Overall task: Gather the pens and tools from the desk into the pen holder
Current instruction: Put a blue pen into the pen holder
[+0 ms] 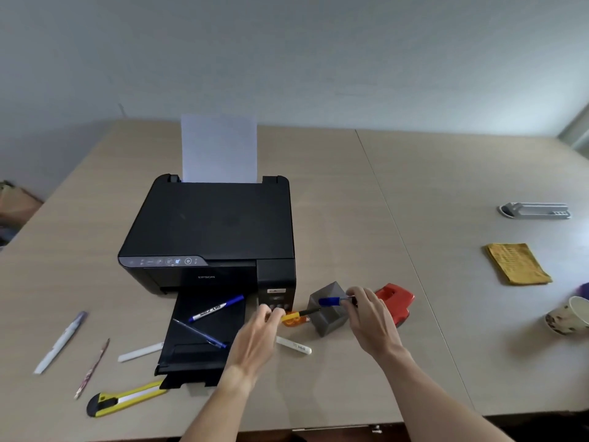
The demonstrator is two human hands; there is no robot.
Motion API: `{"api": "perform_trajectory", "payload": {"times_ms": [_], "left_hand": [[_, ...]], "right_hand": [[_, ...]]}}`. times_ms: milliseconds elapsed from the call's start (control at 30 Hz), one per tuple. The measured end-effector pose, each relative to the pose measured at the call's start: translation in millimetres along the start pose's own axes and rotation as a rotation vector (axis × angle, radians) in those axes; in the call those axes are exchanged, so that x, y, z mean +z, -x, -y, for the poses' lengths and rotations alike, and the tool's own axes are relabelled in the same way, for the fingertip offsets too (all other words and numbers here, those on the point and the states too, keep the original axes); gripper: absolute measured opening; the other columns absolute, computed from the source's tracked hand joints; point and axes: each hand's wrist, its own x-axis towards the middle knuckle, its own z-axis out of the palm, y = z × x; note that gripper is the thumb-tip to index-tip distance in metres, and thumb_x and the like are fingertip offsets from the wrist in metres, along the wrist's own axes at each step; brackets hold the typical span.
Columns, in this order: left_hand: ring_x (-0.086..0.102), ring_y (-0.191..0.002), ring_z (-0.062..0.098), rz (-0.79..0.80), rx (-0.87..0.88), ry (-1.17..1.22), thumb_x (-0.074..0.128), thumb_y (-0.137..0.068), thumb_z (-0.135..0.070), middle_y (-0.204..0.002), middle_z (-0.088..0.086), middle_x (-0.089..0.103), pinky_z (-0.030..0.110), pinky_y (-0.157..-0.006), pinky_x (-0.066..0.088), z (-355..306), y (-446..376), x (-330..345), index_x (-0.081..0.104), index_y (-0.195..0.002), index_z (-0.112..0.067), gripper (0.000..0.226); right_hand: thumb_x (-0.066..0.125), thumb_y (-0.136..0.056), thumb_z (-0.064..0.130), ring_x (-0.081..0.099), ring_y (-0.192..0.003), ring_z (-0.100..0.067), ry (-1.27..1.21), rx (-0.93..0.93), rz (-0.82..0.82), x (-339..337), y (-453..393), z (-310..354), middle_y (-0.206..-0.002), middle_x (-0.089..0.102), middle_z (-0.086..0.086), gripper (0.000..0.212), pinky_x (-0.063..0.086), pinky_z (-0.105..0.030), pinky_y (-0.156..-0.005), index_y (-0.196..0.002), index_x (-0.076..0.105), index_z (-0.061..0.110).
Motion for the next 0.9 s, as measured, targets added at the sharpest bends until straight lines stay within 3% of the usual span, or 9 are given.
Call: {"api": "perform_trajectory", "payload": {"times_ms": [167, 300, 400, 500, 600, 667, 767, 900], "left_hand": [[0.057, -0.066, 0.012, -0.07, 0.087, 0.055, 0.057, -0.096, -0.023, -0.098, -0.002, 0.051, 0.024, -0.057, 0.055, -14, -24, -6, 0.058, -0.106, -0.02, 0.01], [0.055, -0.071, 0.01, -0.073, 0.156, -0.009, 0.073, -0.084, -0.02, -0.093, -0.004, 0.055, 0.023, -0.065, 0.054, -20, -40, -10, 0.061, -0.102, -0.022, 0.021], [0.056, -0.08, 0.009, -0.11, 0.202, 0.0, 0.065, -0.092, -0.023, -0.097, -0.005, 0.057, 0.023, -0.072, 0.054, -26, -50, -13, 0.061, -0.105, -0.023, 0.014], [0.062, -0.084, 0.01, -0.138, 0.254, 0.048, 0.063, -0.093, -0.018, -0.098, -0.002, 0.062, 0.021, -0.074, 0.056, -37, -60, -15, 0.063, -0.104, -0.018, 0.011], [0.065, -0.086, 0.013, -0.107, 0.231, 0.1, 0.06, -0.095, -0.016, -0.101, 0.001, 0.062, 0.024, -0.073, 0.057, -49, -67, -16, 0.063, -0.107, -0.015, 0.013], [0.065, -0.087, 0.015, -0.054, 0.198, 0.133, 0.054, -0.098, -0.018, -0.105, 0.001, 0.061, 0.027, -0.07, 0.056, -53, -69, -15, 0.061, -0.11, -0.014, 0.015], [0.065, -0.081, 0.016, -0.022, 0.2, 0.157, 0.052, -0.099, -0.022, -0.108, -0.002, 0.059, 0.028, -0.064, 0.056, -48, -66, -8, 0.06, -0.11, -0.015, 0.015], [0.067, -0.077, 0.013, -0.068, 0.27, 0.147, 0.048, -0.099, -0.028, -0.109, -0.008, 0.057, 0.03, -0.064, 0.059, -30, -56, -1, 0.057, -0.108, -0.02, 0.015]], "right_hand": [[0.056, -0.092, 0.023, 0.058, -0.077, -0.021, -0.051, 0.067, 0.048, 4, -7, 7, -0.089, 0.061, 0.002, 0.009, 0.048, -0.033, -0.069, -0.098, 0.05, 0.021], [0.046, -0.096, 0.02, 0.059, -0.077, -0.02, -0.12, 0.136, 0.032, 4, -5, 9, -0.085, 0.064, 0.003, 0.01, 0.05, -0.039, -0.07, -0.105, 0.049, 0.02], [0.038, -0.098, 0.021, 0.06, -0.07, -0.021, -0.138, 0.204, 0.022, 5, -6, 9, -0.076, 0.065, 0.003, 0.014, 0.051, -0.044, -0.066, -0.108, 0.047, 0.021], [0.035, -0.095, 0.014, 0.062, -0.076, -0.027, -0.111, 0.282, 0.003, 4, -6, 6, -0.085, 0.067, -0.004, 0.021, 0.051, -0.045, -0.07, -0.113, 0.046, 0.018], [0.035, -0.089, 0.008, 0.059, -0.071, -0.032, -0.023, 0.394, 0.016, 4, 1, 2, -0.075, 0.064, -0.007, 0.015, 0.05, -0.042, -0.063, -0.09, 0.047, 0.016], [0.034, -0.09, 0.017, 0.057, -0.07, -0.034, 0.001, 0.48, 0.053, 3, 8, 2, -0.069, 0.059, -0.006, 0.017, 0.049, -0.04, -0.064, -0.076, 0.045, 0.015], [0.034, -0.09, 0.026, 0.056, -0.072, -0.033, -0.023, 0.546, 0.091, 5, 18, 0, -0.072, 0.058, -0.006, 0.027, 0.048, -0.04, -0.068, -0.069, 0.046, 0.014], [0.036, -0.086, 0.025, 0.056, -0.066, -0.029, 0.003, 0.525, 0.163, 17, 32, -2, -0.073, 0.059, -0.007, 0.027, 0.046, -0.038, -0.062, -0.061, 0.042, 0.017]]}}
